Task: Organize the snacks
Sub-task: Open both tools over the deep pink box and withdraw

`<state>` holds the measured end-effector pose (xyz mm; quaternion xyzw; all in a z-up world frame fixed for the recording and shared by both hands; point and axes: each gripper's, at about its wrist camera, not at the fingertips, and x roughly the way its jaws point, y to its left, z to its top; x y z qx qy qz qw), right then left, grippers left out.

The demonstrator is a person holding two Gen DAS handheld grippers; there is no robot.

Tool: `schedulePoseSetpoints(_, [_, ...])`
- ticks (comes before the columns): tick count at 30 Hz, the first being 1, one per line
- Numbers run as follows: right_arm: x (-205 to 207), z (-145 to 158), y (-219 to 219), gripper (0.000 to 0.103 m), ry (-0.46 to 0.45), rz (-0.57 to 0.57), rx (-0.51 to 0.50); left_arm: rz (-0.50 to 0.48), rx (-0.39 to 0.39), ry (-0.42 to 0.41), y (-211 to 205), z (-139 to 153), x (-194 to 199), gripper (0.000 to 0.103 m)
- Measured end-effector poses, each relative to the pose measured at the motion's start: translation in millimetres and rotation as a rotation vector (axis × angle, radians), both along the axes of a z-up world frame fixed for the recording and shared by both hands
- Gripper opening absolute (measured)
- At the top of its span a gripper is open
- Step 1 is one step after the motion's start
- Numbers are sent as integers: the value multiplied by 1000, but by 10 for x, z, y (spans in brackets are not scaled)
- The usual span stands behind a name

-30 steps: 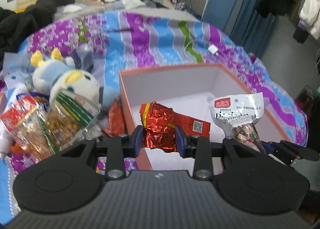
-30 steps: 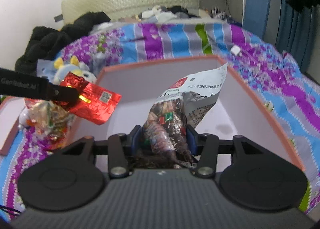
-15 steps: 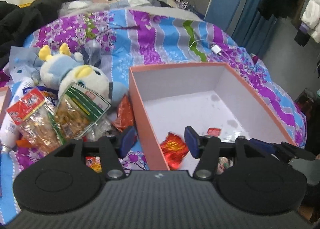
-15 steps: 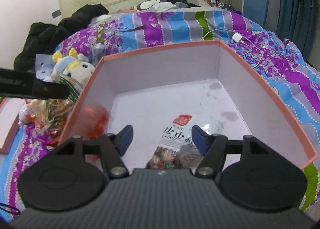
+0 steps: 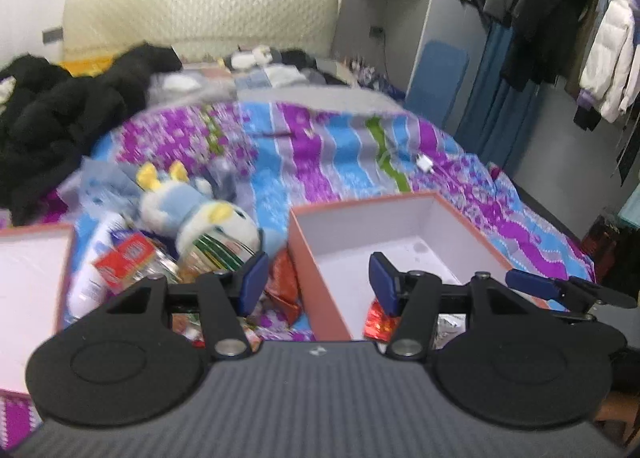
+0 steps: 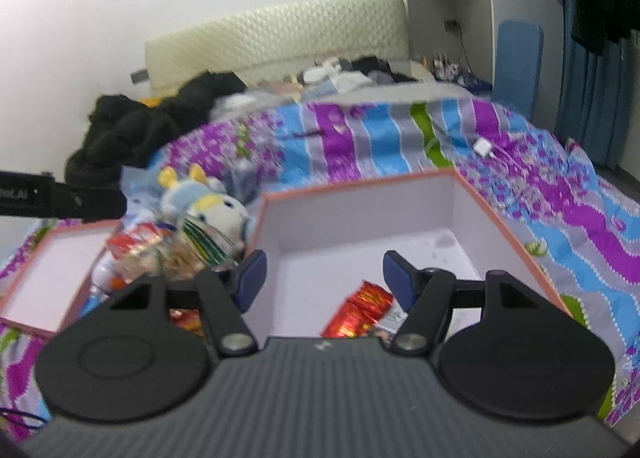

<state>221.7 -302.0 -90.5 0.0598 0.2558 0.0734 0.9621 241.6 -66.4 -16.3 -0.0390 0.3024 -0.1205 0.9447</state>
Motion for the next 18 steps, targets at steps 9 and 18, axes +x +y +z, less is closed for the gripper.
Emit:
schedulePoseSetpoints(9, [-359,369,324,67,-107,60,33,67,22,-97,372,402,-652,61])
schedulePoseSetpoints(18, [-660,389,667,67,-133,143,73,147,41,-146,764,423,-1192,61])
